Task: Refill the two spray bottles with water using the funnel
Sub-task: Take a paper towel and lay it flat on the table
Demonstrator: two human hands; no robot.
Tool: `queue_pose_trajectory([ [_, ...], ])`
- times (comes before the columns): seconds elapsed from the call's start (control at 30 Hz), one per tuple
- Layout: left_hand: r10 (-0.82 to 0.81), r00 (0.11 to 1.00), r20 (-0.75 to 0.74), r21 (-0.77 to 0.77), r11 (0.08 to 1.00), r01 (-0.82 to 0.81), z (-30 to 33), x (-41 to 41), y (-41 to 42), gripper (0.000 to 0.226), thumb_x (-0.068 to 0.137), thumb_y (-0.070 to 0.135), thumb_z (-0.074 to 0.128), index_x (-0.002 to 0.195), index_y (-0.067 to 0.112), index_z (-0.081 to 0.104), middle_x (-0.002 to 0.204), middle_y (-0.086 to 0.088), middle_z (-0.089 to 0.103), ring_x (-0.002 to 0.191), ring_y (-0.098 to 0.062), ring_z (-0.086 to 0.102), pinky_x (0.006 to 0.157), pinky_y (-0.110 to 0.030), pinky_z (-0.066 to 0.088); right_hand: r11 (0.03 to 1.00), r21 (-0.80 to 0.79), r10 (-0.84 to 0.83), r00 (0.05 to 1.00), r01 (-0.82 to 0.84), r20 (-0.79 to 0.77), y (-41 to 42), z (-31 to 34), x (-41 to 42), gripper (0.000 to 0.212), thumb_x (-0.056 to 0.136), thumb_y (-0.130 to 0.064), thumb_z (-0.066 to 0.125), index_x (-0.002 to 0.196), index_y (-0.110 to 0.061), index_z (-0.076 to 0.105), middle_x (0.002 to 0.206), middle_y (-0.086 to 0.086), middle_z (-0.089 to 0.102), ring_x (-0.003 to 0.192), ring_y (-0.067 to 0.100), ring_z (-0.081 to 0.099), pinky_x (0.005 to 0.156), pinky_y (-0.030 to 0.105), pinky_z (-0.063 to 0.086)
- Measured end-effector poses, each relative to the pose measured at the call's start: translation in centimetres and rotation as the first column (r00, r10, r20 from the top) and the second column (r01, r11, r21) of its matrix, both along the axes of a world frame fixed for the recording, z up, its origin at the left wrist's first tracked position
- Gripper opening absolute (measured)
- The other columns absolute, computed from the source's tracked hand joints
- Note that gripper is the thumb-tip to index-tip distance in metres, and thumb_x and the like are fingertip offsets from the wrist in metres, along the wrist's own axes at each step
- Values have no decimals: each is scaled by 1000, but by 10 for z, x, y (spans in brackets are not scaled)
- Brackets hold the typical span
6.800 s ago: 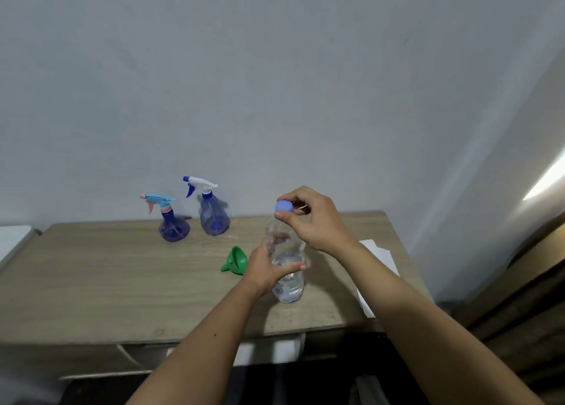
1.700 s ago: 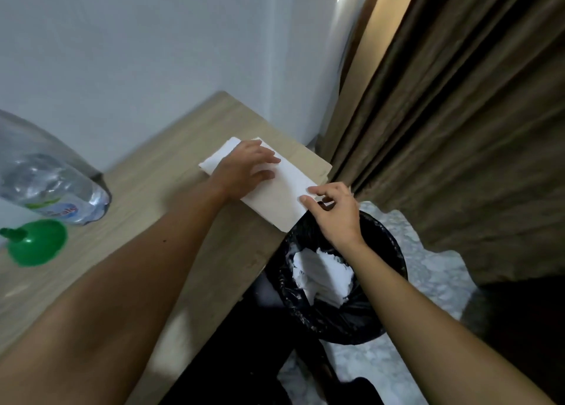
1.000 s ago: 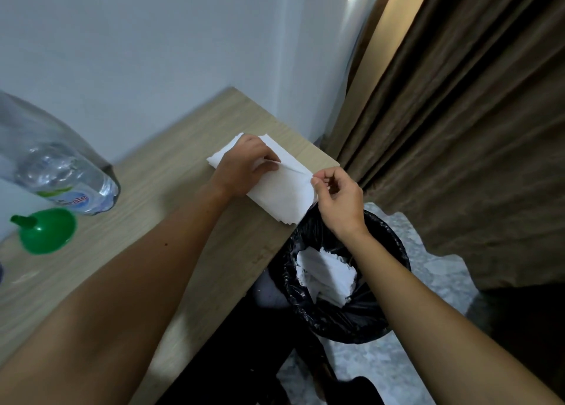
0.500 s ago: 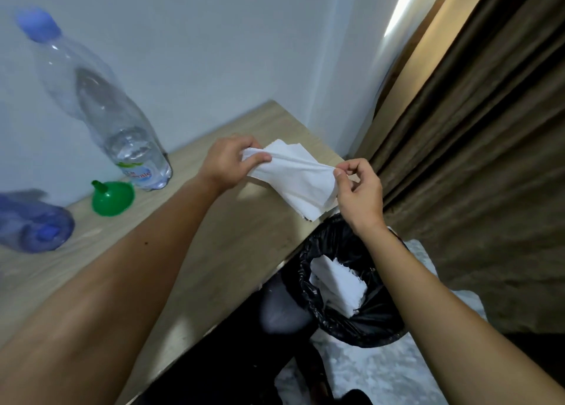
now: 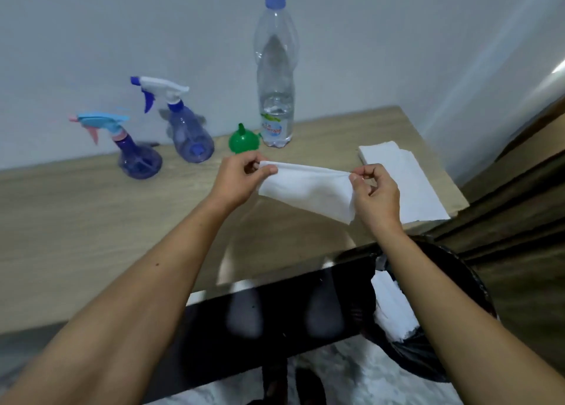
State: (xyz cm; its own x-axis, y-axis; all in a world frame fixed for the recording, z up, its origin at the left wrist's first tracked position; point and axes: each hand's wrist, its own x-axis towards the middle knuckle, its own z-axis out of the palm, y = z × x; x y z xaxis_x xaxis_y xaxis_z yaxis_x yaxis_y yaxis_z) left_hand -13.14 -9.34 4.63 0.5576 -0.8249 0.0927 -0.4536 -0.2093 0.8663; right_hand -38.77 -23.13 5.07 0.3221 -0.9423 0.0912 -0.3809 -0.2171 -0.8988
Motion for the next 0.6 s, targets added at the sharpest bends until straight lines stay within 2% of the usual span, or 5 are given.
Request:
queue_pose_trajectory([
  [0.07, 74, 997, -34, 4, 997, -74, -6, 5, 36, 13, 90, 28, 83, 88, 17, 76, 73, 2, 65, 62, -4, 51, 62, -24, 44, 998, 12, 67, 998, -67, 5, 15, -6, 18, 5, 98, -17, 66, 101, -18, 69, 88, -17, 68, 60, -5, 55, 65, 17, 46],
  [0.2, 221, 969, -112, 2, 975, -222, -24, 2, 100, 12, 88, 28, 84, 83, 28, 73, 71, 2, 61, 62, -8, 50, 61, -22, 44, 977, 12, 215, 977, -215, -2, 43, -22, 44, 6, 96, -15, 69, 97, -21, 71, 85, -15, 68, 76, 1, 60, 75, 22, 49],
  [0.37, 406, 901, -154, 54, 914, -403, -47, -17, 163, 14, 88, 31, 83, 80, 26, 73, 66, 9, 54, 62, -11, 46, 62, -28, 44, 920, -90, 376, 923, -382, -78, 77, -42, 60, 6, 96, -9, 72, 98, -14, 72, 91, -6, 69, 81, 3, 59, 74, 5, 41],
  [0.47, 471, 882, 3, 146, 873, -466, -57, -19, 187, 18, 85, 46, 82, 86, 29, 76, 62, 17, 61, 60, -8, 56, 67, -30, 50, 875, -129, 450, 882, -467, -141, 90, -55, 63, 4, 95, -9, 73, 98, -12, 73, 91, -4, 71, 79, 6, 61, 73, 3, 42],
  [0.6, 425, 860, 283, 270, 825, -497, -59, -25, 205, 26, 86, 51, 80, 100, 30, 72, 85, 17, 67, 84, -15, 68, 78, -35, 55, 844, -139, 487, 849, -517, -205, 98, -71, 63, 7, 94, -10, 73, 101, -11, 74, 96, 2, 74, 82, 17, 66, 75, 4, 43],
])
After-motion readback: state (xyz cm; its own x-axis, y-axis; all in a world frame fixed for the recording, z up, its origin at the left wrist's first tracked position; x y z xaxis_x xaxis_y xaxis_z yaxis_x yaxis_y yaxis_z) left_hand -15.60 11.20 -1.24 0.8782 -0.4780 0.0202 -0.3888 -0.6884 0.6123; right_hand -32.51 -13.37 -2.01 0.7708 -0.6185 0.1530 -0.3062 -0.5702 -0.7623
